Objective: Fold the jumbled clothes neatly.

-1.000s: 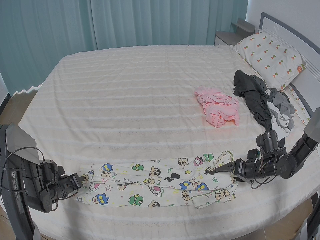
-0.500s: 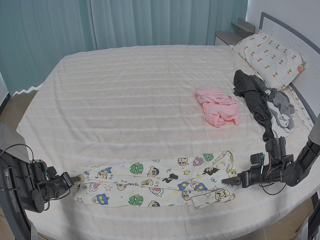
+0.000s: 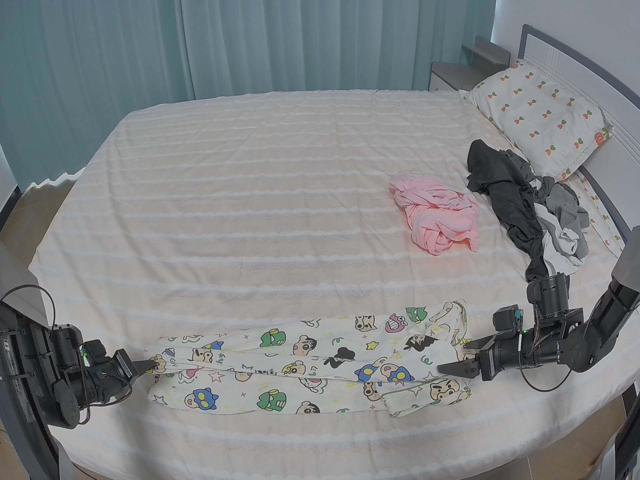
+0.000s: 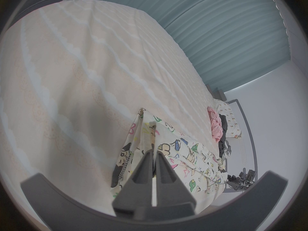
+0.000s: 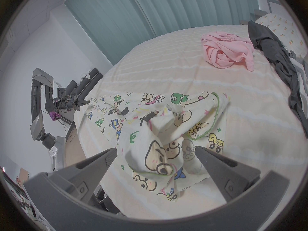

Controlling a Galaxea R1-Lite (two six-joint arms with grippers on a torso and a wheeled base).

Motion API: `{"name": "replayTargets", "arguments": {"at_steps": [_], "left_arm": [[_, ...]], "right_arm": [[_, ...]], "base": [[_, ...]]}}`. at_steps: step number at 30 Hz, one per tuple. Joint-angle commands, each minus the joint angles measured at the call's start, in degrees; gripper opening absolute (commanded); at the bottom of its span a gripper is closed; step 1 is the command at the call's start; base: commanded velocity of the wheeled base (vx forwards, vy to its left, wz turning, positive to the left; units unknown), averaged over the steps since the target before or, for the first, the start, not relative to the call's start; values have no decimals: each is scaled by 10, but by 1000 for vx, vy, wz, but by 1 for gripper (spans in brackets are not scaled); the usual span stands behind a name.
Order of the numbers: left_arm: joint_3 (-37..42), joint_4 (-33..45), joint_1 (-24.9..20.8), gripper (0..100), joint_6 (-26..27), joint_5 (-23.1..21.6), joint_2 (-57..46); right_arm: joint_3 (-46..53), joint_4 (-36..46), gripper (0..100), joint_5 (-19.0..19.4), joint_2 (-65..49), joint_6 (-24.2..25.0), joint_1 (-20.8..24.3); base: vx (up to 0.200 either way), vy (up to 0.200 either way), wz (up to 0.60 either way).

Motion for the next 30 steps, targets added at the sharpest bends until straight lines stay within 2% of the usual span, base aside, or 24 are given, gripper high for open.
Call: {"name": "replayTargets", "arguments": {"at_steps": [1,16,17,26,30], "left_arm": [[3,0,1,0,-1,-1,-1],[-1,-1,3,0,4,-5,-1],[-2,-1,3,100,3,-5,-1],[-2,-1,6,100,2,-5,-8],[9,0,25,100,-8,-8,-32]], "right_arm": [[-7,0,100,0,13,-1,7],[-14,0,100,0,26,-4,25],[-13,0,100,1,26,-4,25],[-10,0,100,1,26,-4,25],[-7,0,100,1,28,-6,28]], "base": [[0,0,0],[0,0,0],[0,0,0],[0,0,0],[0,0,0]]}}
